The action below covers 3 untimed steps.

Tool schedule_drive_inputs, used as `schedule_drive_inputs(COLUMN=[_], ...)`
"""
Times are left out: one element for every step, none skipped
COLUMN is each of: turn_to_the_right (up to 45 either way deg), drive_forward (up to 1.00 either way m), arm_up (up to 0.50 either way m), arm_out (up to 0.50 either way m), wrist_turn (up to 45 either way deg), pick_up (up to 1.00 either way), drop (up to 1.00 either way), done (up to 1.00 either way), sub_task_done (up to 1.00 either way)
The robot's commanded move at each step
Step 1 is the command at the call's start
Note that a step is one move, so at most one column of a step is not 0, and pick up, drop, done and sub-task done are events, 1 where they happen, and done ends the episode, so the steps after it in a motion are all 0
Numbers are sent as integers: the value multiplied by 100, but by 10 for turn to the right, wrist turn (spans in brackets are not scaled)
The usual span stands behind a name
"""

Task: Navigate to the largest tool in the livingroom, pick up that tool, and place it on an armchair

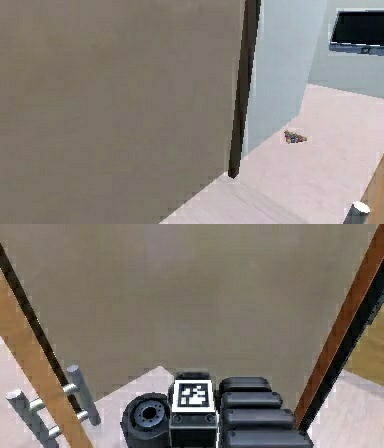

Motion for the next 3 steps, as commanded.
schedule_drive_inputs(turn_to_the_right=[180,0,270], drive_forward=[0,30,0], arm_up=[0,0,0], arm_out=[0,0,0], wrist_turn=[0,0,0], pick_up=[0,0,0], drop=[0,0,0], done=[0,0,0], sub_task_done=[0,0,0])
